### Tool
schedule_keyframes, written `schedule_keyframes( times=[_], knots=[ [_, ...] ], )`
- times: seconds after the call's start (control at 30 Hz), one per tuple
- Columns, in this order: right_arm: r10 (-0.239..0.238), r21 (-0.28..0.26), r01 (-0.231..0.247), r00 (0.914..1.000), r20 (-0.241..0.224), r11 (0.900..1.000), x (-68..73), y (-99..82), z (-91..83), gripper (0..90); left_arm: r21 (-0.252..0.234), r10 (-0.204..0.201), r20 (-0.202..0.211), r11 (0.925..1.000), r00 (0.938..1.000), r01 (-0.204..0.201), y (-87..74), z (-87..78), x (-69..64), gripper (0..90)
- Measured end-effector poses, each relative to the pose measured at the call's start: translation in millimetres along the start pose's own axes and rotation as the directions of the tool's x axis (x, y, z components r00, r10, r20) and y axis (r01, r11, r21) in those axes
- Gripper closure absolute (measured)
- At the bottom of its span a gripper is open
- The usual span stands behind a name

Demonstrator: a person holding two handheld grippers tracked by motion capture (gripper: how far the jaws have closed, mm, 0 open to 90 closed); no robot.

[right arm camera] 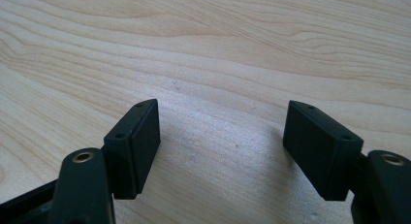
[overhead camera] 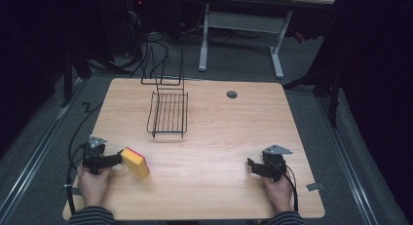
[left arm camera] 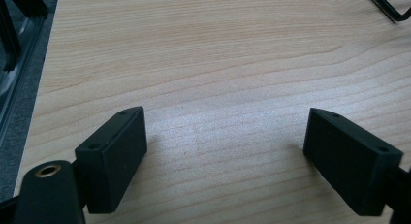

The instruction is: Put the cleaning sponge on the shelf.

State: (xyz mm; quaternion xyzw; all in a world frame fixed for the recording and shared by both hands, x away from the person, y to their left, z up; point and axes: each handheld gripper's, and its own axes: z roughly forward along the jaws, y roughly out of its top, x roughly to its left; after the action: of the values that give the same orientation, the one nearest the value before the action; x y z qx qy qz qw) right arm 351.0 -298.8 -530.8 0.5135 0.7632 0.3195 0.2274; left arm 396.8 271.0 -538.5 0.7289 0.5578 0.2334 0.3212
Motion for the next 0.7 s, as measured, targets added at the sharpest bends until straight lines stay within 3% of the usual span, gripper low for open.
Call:
schedule_keyframes(
  times=[0.7],
  knots=[
    [0.000, 0.002, 0.000, 1.0000, -0.001, 1.0000, 0.0, 0.2, 0.0, 29.3, 0.002, -0.002, -0.002, 1.0000, 1.0000, 0.002, 0.9, 0.6, 0.3, 16.2]
  ],
)
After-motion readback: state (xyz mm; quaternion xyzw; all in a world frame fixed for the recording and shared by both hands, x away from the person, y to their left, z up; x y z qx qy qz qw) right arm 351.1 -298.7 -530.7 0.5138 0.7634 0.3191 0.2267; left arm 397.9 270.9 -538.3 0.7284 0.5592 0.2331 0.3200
